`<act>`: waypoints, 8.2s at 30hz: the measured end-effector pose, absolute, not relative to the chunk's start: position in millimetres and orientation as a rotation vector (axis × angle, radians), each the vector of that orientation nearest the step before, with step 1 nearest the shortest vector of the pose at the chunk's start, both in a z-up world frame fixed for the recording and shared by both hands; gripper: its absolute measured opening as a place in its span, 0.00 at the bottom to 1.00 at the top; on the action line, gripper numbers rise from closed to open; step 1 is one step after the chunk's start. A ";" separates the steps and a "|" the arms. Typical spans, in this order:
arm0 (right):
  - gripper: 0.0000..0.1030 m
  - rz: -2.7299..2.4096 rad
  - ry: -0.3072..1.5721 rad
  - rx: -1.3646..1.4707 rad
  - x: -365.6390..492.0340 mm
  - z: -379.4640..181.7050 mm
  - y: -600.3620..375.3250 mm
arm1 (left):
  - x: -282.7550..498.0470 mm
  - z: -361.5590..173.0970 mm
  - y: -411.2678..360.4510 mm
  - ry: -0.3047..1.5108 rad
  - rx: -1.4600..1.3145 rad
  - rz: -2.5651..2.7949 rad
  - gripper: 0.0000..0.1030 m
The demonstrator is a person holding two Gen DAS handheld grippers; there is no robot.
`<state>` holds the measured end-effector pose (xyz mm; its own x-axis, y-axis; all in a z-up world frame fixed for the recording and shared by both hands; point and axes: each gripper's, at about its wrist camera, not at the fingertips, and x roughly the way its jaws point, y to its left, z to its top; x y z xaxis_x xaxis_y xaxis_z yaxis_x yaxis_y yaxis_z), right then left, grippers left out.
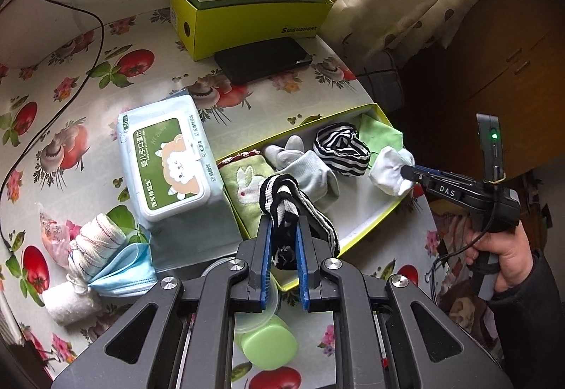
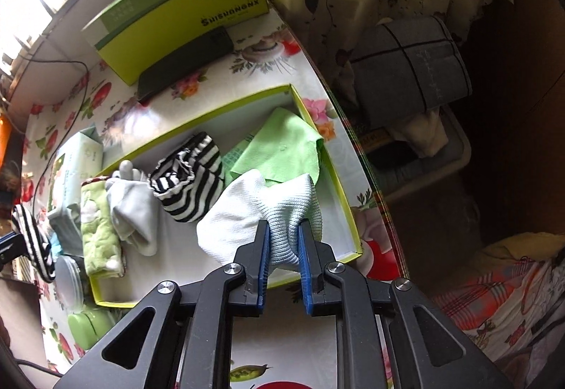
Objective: Organize soft objects
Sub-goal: 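Open both tools to release the glove and sock in the tray, then withdraw both open tools from the tray back over the pile, then move the right tool over the pile toward the blue face mask, then close the right tool on the blue face mask, then grasp the clear plastic bag with red contents with the left tool while the right tool lifts the mask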
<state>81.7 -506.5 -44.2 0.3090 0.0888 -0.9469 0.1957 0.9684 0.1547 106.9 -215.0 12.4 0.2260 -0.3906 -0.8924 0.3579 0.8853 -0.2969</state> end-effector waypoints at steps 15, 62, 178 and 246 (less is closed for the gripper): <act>0.40 -0.074 1.225 0.279 70.3 -28.3 -505.1 | 116.4 8.7 -255.6 1.253 0.029 -0.593 0.13; 0.41 0.082 1.196 0.258 67.7 2.0 -444.9 | 121.3 -6.8 -263.7 1.298 -0.010 -0.588 0.30; 0.48 0.721 1.308 -0.352 92.5 -15.9 -131.6 | 59.7 -33.4 45.9 1.240 -0.394 0.039 0.30; 0.09 0.604 1.237 -0.171 114.0 21.6 -186.2 | 145.4 -73.8 20.8 1.250 -0.410 0.020 0.30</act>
